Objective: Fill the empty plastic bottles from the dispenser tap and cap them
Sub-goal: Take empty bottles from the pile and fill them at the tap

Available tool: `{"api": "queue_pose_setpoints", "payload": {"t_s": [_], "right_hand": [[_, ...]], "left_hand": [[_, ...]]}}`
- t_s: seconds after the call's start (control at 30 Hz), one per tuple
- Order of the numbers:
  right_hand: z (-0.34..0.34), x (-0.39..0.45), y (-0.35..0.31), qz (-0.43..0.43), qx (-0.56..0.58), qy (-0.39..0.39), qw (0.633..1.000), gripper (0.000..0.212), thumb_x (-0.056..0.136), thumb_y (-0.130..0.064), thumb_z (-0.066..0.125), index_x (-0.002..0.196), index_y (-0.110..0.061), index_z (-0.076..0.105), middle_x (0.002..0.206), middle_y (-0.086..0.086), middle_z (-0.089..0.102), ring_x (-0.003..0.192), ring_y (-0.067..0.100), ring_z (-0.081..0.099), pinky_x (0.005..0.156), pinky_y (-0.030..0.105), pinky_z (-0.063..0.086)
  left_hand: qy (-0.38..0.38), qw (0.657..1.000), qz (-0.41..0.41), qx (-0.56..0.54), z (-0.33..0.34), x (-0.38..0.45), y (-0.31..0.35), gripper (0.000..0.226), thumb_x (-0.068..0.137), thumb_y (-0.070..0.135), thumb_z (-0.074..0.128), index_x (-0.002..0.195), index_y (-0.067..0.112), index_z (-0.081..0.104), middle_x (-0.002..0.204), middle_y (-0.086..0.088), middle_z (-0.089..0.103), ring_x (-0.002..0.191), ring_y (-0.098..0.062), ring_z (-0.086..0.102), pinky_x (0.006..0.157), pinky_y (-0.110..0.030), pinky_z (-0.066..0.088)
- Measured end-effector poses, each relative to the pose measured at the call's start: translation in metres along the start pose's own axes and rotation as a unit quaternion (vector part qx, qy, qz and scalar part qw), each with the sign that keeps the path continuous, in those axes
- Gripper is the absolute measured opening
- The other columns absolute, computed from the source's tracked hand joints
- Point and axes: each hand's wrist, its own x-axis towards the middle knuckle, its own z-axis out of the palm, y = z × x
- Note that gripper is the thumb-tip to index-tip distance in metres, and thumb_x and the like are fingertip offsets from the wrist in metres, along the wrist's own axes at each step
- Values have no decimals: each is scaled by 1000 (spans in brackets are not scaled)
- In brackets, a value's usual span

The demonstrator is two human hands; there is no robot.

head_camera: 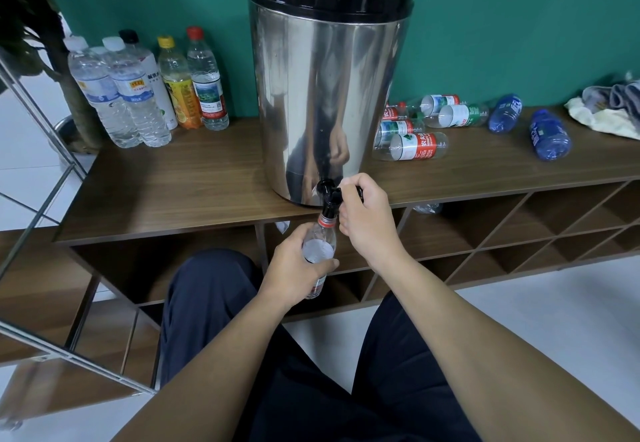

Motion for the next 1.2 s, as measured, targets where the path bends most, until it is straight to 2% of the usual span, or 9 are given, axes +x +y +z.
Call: {"api": "queue_pose_setpoints", "payload": {"t_s": [0.4, 0.67, 0.97, 1.2], "right_hand": [[0, 1, 0, 9, -3, 1, 1000, 25, 116, -33, 52, 96, -19, 59, 59, -9, 46, 54, 11, 42, 54, 34, 36], [1, -1, -2, 9, 6, 0, 1000, 28, 116, -33, 52, 92, -21, 58, 60, -8, 44, 56, 13, 41, 55, 35, 36], [1, -2, -3, 14, 2, 1, 1000, 26, 116, -32, 52, 94, -21, 57, 59, -7, 43, 56, 14, 39, 54, 36, 35], [0, -3, -4, 16, 5, 0, 1000, 26, 116, -31, 52, 94, -20, 57, 59, -7, 43, 55, 14, 39, 53, 34, 35]], "left_hand": [[-5, 1000, -7, 1, 0, -1, 2, 62, 83, 29, 98, 134, 44, 65, 121, 19, 75, 113, -1, 71, 107, -40, 60], [1, 1000, -6, 7, 0, 0, 1, 61, 81, 29, 99, 131, 45, 66, 119, 17, 77, 111, -4, 73, 106, -45, 62], [1, 1000, -2, 6, -1, -2, 2, 62, 83, 27, 98, 133, 43, 66, 119, 19, 76, 109, 3, 71, 102, -36, 60], [-1, 1000, -5, 4, -1, -1, 2, 61, 82, 29, 99, 131, 45, 66, 119, 18, 76, 111, -2, 72, 106, -45, 61]]}}
